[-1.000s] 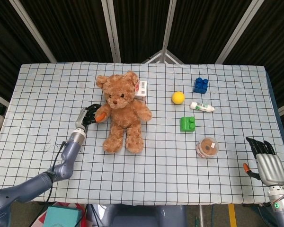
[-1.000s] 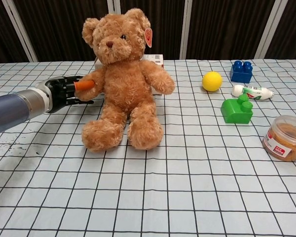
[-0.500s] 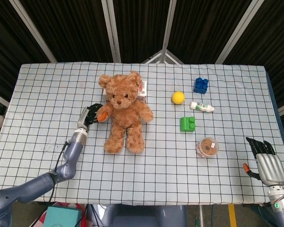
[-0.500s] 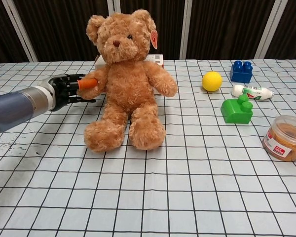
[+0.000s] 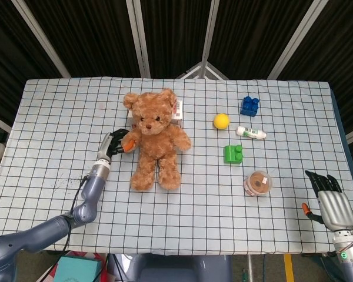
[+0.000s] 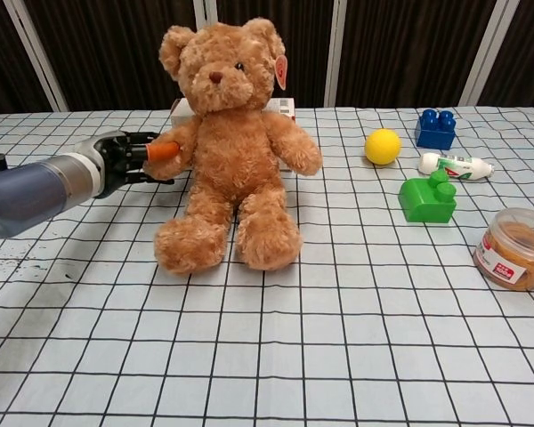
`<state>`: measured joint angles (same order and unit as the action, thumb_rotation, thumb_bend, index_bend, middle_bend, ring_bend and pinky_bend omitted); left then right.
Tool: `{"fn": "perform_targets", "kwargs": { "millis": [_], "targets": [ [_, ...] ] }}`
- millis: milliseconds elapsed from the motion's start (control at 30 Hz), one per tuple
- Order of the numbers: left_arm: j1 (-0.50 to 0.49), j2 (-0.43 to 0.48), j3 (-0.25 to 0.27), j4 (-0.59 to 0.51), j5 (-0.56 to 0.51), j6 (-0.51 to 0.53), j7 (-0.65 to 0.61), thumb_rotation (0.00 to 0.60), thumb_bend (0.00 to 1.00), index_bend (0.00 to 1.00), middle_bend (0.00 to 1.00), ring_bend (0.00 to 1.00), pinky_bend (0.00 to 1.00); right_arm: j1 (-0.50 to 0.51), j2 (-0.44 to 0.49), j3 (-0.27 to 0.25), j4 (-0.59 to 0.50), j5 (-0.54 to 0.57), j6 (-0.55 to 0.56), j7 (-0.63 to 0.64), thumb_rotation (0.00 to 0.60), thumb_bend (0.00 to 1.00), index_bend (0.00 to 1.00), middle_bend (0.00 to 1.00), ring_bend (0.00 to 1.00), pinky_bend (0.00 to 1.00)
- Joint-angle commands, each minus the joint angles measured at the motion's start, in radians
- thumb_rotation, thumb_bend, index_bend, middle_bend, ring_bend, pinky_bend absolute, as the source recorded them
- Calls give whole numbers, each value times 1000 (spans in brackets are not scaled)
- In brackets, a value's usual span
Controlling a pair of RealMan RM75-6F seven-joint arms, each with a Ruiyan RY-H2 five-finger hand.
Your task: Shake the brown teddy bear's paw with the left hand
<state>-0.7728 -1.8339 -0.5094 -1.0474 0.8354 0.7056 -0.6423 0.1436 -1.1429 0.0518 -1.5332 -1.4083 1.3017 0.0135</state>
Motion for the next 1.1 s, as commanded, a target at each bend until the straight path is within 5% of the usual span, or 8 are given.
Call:
{"fn": "perform_targets", "kwargs": {
  "millis": [33,533,1100],
  "targets": [
    [8,17,-7,-46,10,37,33,600,642,463,521,203,341,0,-1,-1,0,0,-1,-1,600,367,49,136,128,72],
    [14,-30,6,88,-36,-20,65,600,642,462,518,201,341,0,0,-1,-4,3,-1,-5,600,366,49,136,128,72],
    [14,-22,-25,-30,20,80,99,600,640,461,516,201,341,5,-5,-3,1,4,-11,-8,600,367,48,136,128,72]
  ]
}}
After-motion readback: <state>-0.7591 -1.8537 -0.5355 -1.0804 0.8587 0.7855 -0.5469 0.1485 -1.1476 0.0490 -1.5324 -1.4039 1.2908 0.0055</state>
